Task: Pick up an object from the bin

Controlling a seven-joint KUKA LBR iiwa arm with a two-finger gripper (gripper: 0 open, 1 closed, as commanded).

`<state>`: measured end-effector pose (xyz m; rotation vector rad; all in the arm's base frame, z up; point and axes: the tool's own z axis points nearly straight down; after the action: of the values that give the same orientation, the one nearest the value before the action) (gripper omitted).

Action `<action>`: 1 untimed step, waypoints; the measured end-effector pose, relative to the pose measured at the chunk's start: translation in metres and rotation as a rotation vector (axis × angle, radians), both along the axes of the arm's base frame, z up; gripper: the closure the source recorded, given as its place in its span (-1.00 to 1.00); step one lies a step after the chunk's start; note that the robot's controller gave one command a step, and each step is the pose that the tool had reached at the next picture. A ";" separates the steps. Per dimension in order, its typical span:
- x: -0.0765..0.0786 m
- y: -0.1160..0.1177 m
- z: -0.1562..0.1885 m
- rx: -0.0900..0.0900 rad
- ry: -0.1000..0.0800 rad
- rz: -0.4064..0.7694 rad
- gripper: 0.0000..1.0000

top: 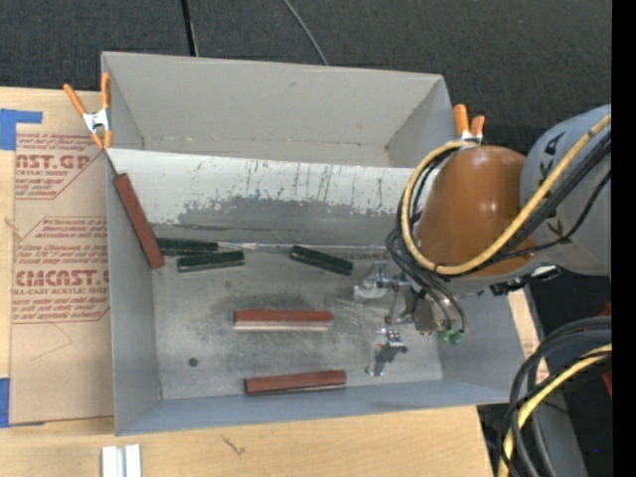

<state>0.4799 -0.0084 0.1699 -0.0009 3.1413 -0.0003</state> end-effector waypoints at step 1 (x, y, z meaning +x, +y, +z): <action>0.017 0.003 -0.041 0.001 0.006 0.161 -1.00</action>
Offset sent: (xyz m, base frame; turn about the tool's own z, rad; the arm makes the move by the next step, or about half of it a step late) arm 0.0563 0.0131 -0.0999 -0.1693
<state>0.4970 -0.0052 0.1293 -0.2537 3.1371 0.0019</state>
